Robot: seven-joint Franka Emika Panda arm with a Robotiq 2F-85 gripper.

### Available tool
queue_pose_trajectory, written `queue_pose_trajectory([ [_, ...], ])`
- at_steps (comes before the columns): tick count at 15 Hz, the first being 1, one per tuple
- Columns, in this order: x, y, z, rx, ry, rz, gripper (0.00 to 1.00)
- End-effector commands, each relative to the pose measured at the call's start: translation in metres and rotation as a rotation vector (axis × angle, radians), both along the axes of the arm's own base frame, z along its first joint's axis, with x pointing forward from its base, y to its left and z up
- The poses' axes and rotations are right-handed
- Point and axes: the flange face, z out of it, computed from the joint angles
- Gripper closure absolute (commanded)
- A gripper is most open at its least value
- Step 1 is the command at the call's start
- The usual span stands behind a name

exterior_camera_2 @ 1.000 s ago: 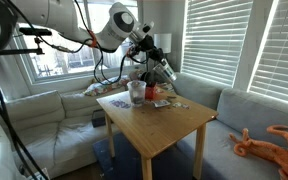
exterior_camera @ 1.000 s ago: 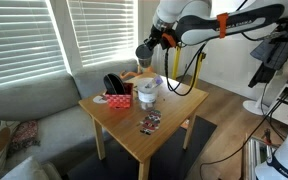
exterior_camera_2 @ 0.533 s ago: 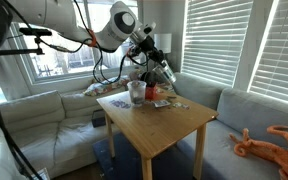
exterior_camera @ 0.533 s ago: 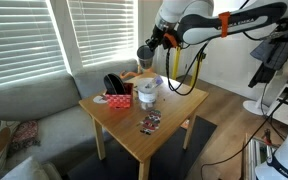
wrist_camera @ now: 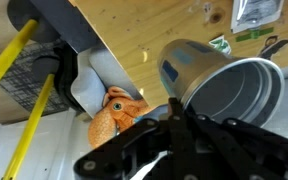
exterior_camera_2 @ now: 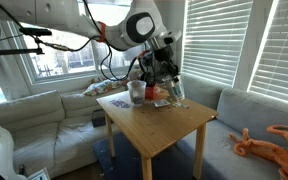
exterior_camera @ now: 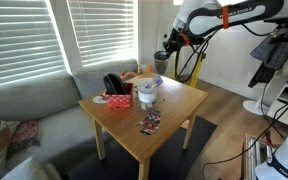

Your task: Pour the contents in the silver cup into the cup on the left

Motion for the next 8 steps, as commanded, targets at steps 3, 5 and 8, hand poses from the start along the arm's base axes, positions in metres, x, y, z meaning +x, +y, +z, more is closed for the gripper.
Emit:
queue_pose_trajectory([
  [3, 0.0, -0.005, 0.005, 0.066, 0.005, -0.01, 0.99],
  [5, -0.007, -0.024, -0.002, 0.184, 0.021, -0.024, 0.99],
  [8, -0.02, -0.055, -0.017, 0.367, 0.033, -0.05, 0.99],
])
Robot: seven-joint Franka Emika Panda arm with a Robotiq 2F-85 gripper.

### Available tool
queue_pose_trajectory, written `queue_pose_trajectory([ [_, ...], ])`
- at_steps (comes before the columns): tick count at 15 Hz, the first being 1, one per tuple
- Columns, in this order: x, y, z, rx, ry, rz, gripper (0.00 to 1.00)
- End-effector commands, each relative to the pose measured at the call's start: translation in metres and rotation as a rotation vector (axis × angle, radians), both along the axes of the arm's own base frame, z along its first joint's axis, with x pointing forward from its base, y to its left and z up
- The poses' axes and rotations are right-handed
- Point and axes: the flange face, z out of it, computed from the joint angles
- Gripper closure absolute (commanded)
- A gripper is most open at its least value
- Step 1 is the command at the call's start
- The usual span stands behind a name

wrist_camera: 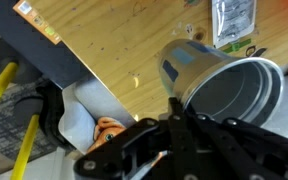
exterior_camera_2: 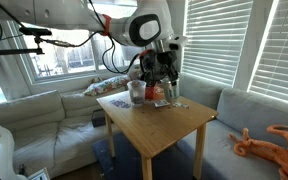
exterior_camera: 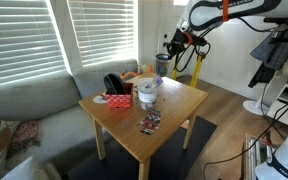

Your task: Pour the contents in the silver cup into the cup on the left

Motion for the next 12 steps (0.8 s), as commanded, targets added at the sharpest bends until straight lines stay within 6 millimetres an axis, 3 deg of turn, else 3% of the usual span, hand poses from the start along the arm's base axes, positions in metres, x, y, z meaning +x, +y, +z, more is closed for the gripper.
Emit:
queue_pose_trajectory([
  [1, -0.017, -0.038, -0.015, 0.174, 0.038, -0.05, 0.99],
  [4, -0.031, -0.073, -0.031, 0.172, 0.102, -0.183, 0.99],
  [6, -0.033, -0.085, -0.04, 0.129, 0.133, -0.272, 0.99],
  [12, -0.025, -0.083, -0.053, 0.084, 0.156, -0.367, 0.99],
])
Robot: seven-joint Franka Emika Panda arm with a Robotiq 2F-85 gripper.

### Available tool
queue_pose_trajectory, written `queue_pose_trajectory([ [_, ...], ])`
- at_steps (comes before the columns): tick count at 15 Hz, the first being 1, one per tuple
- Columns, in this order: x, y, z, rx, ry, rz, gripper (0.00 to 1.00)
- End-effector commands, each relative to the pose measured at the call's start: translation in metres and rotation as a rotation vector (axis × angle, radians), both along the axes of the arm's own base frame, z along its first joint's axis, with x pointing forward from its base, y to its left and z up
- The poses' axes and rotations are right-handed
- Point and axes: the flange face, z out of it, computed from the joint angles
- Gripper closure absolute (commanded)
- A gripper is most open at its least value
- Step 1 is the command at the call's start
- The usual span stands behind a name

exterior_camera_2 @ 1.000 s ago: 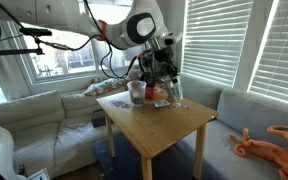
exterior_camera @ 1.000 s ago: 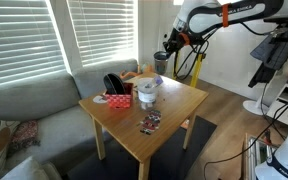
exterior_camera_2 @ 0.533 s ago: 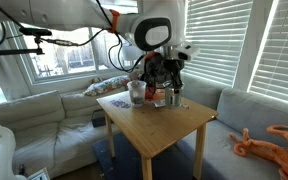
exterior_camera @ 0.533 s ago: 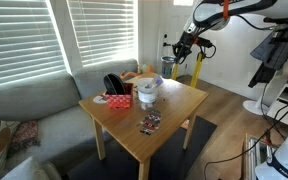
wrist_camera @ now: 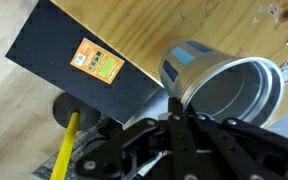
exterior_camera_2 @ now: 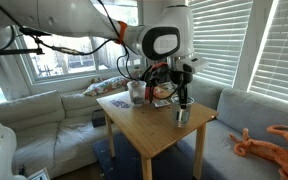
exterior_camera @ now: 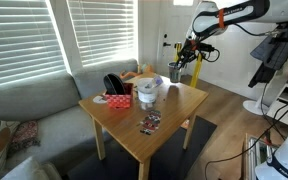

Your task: Pour the contents in the silver cup into the cup on the left

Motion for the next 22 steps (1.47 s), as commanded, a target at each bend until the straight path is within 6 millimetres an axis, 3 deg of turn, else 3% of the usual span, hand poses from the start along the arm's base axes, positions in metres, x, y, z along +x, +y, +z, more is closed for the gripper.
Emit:
queue_pose_trajectory([
  [1, 0.006, 0.008, 0.0, -0.025, 0.008, -0.046, 0.99],
  [10, 0.022, 0.025, 0.004, -0.03, -0.059, -0.059, 0.99],
  [18, 0.038, 0.04, -0.008, -0.013, -0.061, -0.015, 0.99],
  [19, 0.038, 0.04, -0.008, -0.012, -0.059, -0.015, 0.71],
  [22, 0.025, 0.043, 0.012, -0.045, -0.08, 0.006, 0.57],
])
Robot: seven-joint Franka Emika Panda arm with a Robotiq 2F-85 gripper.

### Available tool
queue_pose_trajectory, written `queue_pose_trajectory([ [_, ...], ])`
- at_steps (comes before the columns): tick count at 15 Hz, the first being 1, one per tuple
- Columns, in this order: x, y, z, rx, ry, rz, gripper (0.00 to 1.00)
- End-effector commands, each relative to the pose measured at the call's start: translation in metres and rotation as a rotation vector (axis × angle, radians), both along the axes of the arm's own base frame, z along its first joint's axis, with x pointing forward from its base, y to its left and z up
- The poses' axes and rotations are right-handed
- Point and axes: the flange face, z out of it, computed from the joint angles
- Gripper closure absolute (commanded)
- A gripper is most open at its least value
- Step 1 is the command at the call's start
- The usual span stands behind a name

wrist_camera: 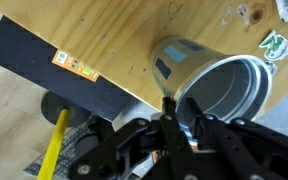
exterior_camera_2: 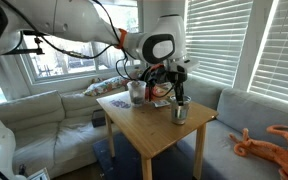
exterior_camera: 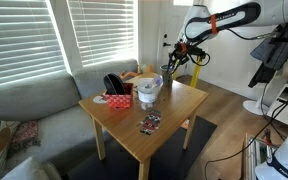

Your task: Pour the contents in the silver cup into the cup on the left

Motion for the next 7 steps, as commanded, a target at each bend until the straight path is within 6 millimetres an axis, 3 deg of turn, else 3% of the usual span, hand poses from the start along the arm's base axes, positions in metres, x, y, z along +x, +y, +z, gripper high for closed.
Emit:
queue_pose_trajectory([
  [1, -0.016, 0.007, 0.036, -0.045, -0.048, 0.032, 0.49],
  [5, -0.06, 0.034, 0.09, -0.195, -0.09, 0.226, 0.23],
  [6, -0.029, 0.015, 0.072, -0.143, -0.08, 0.149, 0.39],
  [7, -0.039, 0.021, 0.085, -0.163, -0.093, 0.179, 0.33],
])
